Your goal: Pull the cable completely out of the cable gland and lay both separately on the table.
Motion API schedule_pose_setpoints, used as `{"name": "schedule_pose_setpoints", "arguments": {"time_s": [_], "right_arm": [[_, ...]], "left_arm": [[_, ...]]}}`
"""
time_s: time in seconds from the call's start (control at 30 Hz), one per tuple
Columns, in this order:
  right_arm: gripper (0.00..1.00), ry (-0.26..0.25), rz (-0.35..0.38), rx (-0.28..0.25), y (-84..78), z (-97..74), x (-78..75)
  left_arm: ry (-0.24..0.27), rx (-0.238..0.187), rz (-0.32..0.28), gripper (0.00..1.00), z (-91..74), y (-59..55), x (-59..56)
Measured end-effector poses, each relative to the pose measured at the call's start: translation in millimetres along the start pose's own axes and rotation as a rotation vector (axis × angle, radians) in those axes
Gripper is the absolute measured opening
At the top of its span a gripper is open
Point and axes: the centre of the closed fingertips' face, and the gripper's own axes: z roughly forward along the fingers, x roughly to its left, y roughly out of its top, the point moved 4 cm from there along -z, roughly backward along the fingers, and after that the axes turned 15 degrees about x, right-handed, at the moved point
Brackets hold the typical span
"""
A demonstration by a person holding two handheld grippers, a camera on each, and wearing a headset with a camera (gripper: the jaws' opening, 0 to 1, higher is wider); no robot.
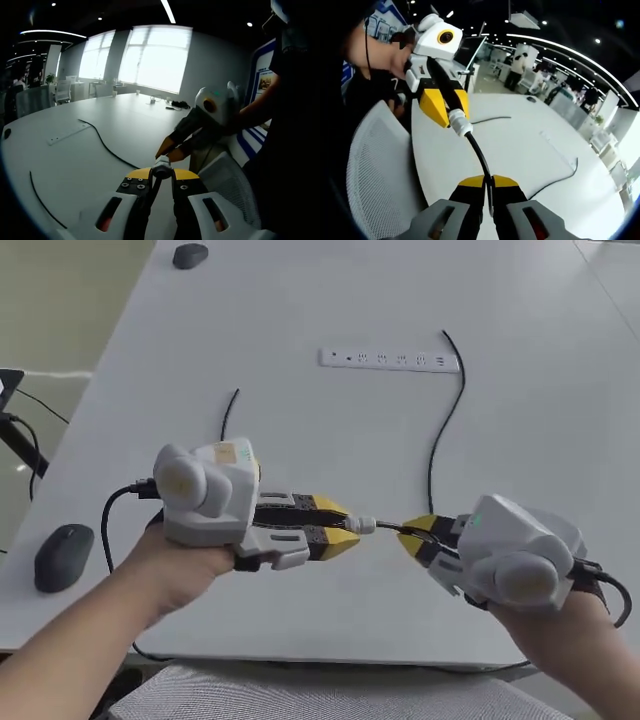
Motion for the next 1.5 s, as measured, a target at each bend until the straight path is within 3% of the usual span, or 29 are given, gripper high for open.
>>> {"name": "schedule_pose_setpoints", "arguments": {"time_s": [0.13, 0.33, 0.47, 0.77, 1.0, 1.1, 1.23, 1.33, 1.5], "right_arm": [[0.00, -0.012, 0.083, 0.033, -12.4, 4.3, -5.0], [0.00, 0.007, 0.342, 0.064, -32.2, 13.0, -11.3], [0.00, 0.015, 0.380, 0.081, -36.7, 17.9, -8.1], [0.01, -0.007, 0.279, 0.068, -35.7, 12.5, -4.5], [0.04, -0.065, 0.207, 0.079, -32.0, -2.7, -7.9], [0.10, -0.084, 0.186, 0.063, -22.8, -13.9, -7.2], [0.10, -0.099, 0.086, 0.040, -1.3, -25.7, 0.6], [0.11, -0.112, 0.002, 0.043, 13.0, -27.4, 6.4], [0.10, -0.129, -0.091, 0.056, 23.4, -21.0, 10.8]], "left_arm": [[0.001, -0.001, 0.003, 0.15, 0.5, 0.8, -0.7], [0.000, -0.007, 0.001, 0.15, 2.6, 2.7, -2.2], [-0.002, 0.003, 0.008, 0.15, 6.5, 0.7, -3.4], [-0.006, 0.012, 0.001, 0.15, 4.0, 0.1, -2.6], [-0.008, 0.014, -0.015, 0.15, 3.4, -1.5, -1.5], [-0.012, 0.013, -0.004, 0.15, 4.0, 0.1, -1.7], [-0.014, 0.013, -0.007, 0.15, 5.3, 1.6, -0.8], [-0.016, 0.024, -0.003, 0.15, 7.5, 1.2, -0.4], [-0.028, 0.021, 0.003, 0.15, 7.6, 2.3, -2.8]]}}
